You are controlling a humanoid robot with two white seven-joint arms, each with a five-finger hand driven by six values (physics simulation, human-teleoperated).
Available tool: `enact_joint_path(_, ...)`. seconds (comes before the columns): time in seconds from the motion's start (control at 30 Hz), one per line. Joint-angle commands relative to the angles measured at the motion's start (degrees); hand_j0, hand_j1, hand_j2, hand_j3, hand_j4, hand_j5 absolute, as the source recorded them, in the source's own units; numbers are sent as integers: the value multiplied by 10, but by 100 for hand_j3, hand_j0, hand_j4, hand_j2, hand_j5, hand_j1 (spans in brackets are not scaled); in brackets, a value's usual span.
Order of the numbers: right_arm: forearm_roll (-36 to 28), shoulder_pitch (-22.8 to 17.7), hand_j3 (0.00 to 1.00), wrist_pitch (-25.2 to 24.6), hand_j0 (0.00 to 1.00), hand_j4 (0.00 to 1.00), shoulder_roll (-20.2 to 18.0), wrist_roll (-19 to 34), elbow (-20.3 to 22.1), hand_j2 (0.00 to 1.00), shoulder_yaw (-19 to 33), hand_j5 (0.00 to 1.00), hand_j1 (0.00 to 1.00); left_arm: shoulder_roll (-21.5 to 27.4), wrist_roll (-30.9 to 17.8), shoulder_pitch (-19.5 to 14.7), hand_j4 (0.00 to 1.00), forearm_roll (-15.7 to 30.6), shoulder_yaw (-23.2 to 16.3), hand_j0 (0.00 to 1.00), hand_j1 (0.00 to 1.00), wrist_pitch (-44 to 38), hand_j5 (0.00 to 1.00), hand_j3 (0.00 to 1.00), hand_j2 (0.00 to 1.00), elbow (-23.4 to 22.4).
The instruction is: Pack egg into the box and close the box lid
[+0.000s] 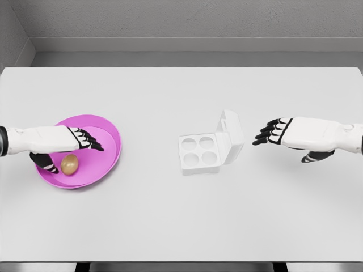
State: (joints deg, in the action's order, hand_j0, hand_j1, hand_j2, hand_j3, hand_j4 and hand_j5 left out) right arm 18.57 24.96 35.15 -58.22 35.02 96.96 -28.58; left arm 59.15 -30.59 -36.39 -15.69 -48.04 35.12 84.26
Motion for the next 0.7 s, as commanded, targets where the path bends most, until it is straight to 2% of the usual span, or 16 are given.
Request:
enact_joint_path(0.0,-3,0,100,-1,100,100,-1,0,1,100,0,100,100,5,0,0,100,3,1,100,100,-1,100,100,100,1)
enact_joint_path(0.17,-3,0,100,-1,100,100,0,0,1,100,0,100,100,19,0,1,98,4,-3,98,98,-1,98,98,98,13)
enact_joint_path(0.43,-3,1,100,-1,100,100,-1,0,0,100,0,100,100,23,0,9,80,4,-3,80,80,-1,80,80,80,22)
enact_joint_path(0.67,-3,1,100,-1,100,100,-1,0,-2,100,3,100,100,21,-3,14,80,3,-3,80,80,-1,80,80,80,22)
